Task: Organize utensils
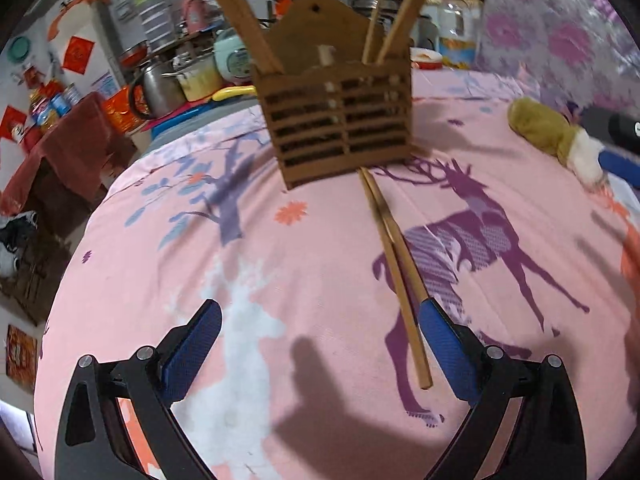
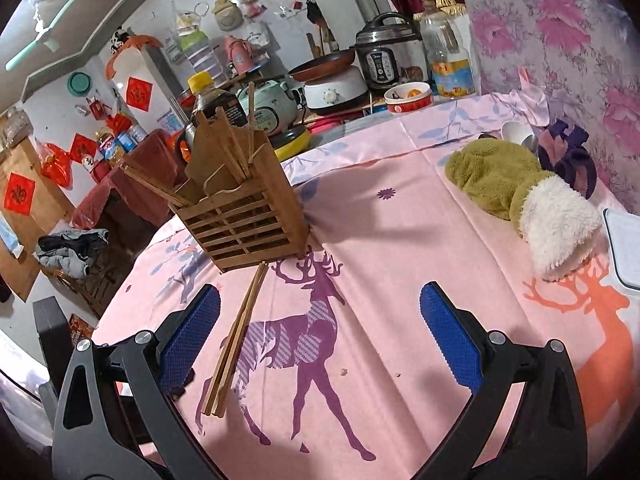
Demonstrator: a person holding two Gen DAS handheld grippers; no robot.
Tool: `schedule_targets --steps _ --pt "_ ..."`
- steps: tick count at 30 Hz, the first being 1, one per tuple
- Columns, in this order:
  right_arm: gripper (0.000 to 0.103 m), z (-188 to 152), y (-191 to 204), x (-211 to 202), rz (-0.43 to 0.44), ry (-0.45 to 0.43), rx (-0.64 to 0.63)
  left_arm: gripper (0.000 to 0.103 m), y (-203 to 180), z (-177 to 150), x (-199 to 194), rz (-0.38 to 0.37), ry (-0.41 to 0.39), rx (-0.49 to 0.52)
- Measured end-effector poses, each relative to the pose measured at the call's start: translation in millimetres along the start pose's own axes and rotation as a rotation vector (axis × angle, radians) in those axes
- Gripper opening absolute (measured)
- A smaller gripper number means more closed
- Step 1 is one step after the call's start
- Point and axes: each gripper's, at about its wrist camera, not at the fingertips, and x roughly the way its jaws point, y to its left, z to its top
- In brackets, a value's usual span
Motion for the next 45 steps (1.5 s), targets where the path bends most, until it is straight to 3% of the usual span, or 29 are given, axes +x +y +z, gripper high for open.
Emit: schedule_targets --steps 13,23,28,30,32,39,41,42,45 --pt "0.097 -1.7 2.5 1.6 -0.015 0.014 -0.011 0.097 -0.7 -3.5 28.8 -0.049 0.104 -0.003" --pt "0.097 -3.6 2.8 3.6 -0.021 0.024 -0.014 0.097 13.9 -1.5 35.7 -0.098 0.136 -0.076" --pt "0.097 -3.6 3.3 3.3 -0.024 0.020 -0.016 0.097 8.4 -0.4 28.9 -0.147 0.112 -0.065" --pt "0.097 -3.7 4.6 3.0 -0.026 0.019 -0.022 0.090 3.3 0.2 27.9 -0.137 0.100 -0.047" --pt "0.097 -3.6 5.5 2.8 -0.025 0.019 -0.026 0.074 -0.9 0.2 31.2 -0.134 0.109 -0.036" --pt "0.097 -4.3 7.5 3.2 -0.029 0.019 -0.040 0.037 -3.1 1.3 34.1 -0.163 0.111 -0.040" --pt "0.097 -4.7 8.3 4.1 -0.033 0.020 -0.049 0.012 -6.3 1.4 33.2 -0.155 0.103 -0.026" --pt "0.097 -5.3 9.1 4.2 -0.035 0.020 -0.053 0.006 -7.4 1.0 32.9 -0.154 0.103 -0.021" --pt "0.097 -6.4 12.7 4.3 -0.046 0.018 -0.078 0.006 -8.8 -1.2 31.1 -0.131 0.099 -0.016"
